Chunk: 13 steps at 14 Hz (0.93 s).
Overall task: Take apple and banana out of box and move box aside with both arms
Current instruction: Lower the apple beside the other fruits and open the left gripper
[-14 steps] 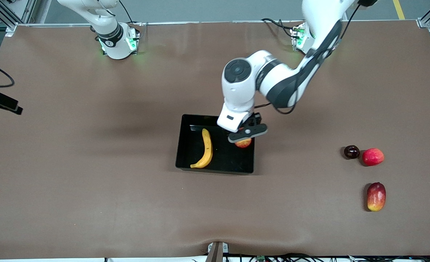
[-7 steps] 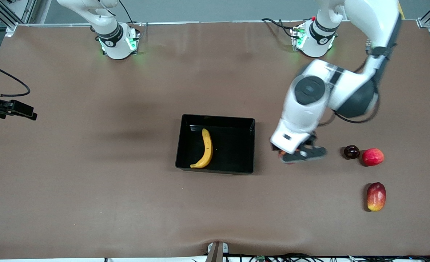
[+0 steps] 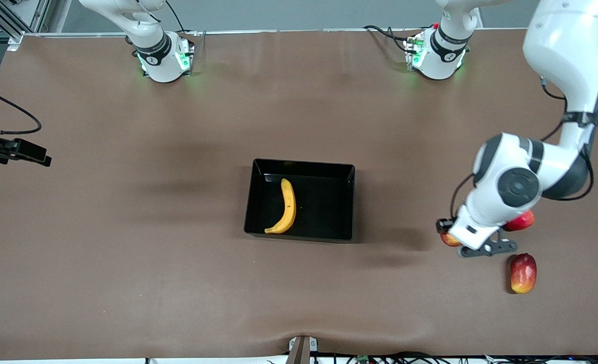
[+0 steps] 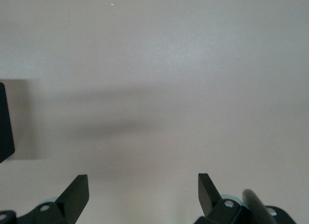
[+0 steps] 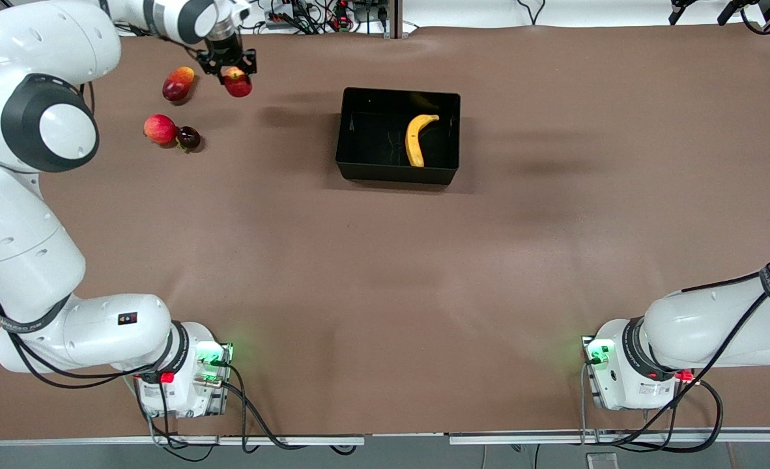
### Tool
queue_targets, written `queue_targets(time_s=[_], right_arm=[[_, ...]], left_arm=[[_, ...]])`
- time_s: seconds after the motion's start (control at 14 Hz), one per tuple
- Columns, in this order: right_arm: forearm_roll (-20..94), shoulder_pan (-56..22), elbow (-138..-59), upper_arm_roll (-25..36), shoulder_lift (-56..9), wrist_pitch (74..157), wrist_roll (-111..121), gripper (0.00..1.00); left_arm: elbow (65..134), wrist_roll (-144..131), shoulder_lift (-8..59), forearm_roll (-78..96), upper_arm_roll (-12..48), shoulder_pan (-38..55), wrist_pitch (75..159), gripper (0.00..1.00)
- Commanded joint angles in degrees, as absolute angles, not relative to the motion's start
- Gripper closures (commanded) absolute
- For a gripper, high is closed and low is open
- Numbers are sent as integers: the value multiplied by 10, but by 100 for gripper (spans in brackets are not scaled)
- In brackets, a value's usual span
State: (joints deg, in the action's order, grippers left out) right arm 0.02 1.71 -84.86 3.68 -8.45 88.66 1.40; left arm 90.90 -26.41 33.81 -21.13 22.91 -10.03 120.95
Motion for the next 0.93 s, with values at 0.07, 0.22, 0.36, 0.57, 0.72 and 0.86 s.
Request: queue_targets(time_s=[0.07, 0.22, 0.36, 0.57, 0.72, 0.86], right_arm=[[4, 17, -846, 36, -85, 882, 8, 0], [8, 16, -846, 36, -85, 882, 7, 0], [10, 16, -846, 36, -85, 882, 7, 0], [10, 17, -847, 36, -85, 882, 7, 0], [10, 16, -848, 36, -85, 881, 7, 0], [10, 17, -849, 36, -85, 880, 7, 0]], left_arm=[[911, -247, 359, -220, 234, -120, 1235, 100], [911, -247, 382, -242, 231, -130, 1262, 100], [910, -249, 402, -272, 228, -135, 1284, 100], [911, -249, 410, -292, 222, -144, 1284, 99], [912, -247, 415, -291, 222, -149, 1283, 82], [914, -247, 421, -287, 222, -156, 1283, 1]])
